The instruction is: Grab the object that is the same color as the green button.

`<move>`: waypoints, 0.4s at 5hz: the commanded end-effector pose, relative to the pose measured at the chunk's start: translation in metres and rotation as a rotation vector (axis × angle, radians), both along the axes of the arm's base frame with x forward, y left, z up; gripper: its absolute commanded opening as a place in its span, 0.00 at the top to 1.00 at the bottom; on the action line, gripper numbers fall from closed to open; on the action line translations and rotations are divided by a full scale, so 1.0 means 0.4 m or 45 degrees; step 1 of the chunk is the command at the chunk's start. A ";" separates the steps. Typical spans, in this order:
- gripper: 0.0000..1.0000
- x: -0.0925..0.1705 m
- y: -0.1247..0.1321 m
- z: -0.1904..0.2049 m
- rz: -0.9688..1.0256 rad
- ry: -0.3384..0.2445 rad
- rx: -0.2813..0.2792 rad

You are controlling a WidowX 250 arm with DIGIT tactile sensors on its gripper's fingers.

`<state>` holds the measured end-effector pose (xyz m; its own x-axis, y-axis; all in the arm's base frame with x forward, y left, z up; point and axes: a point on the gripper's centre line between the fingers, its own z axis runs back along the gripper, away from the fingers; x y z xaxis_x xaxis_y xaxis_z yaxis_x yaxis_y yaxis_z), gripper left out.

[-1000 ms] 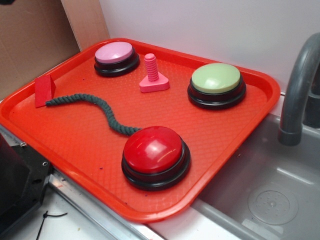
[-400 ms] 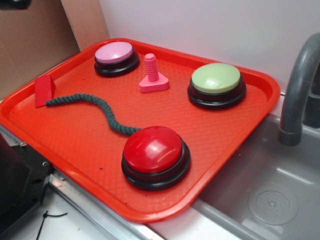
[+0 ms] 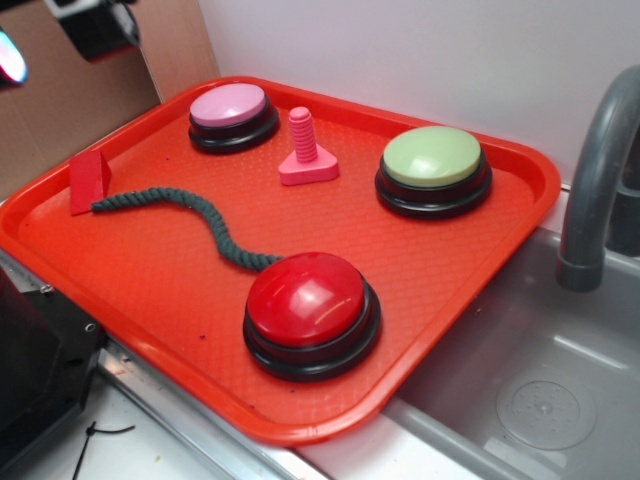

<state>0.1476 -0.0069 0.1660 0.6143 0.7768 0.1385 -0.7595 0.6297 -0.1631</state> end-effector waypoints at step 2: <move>0.00 0.076 -0.024 -0.188 0.577 0.008 0.153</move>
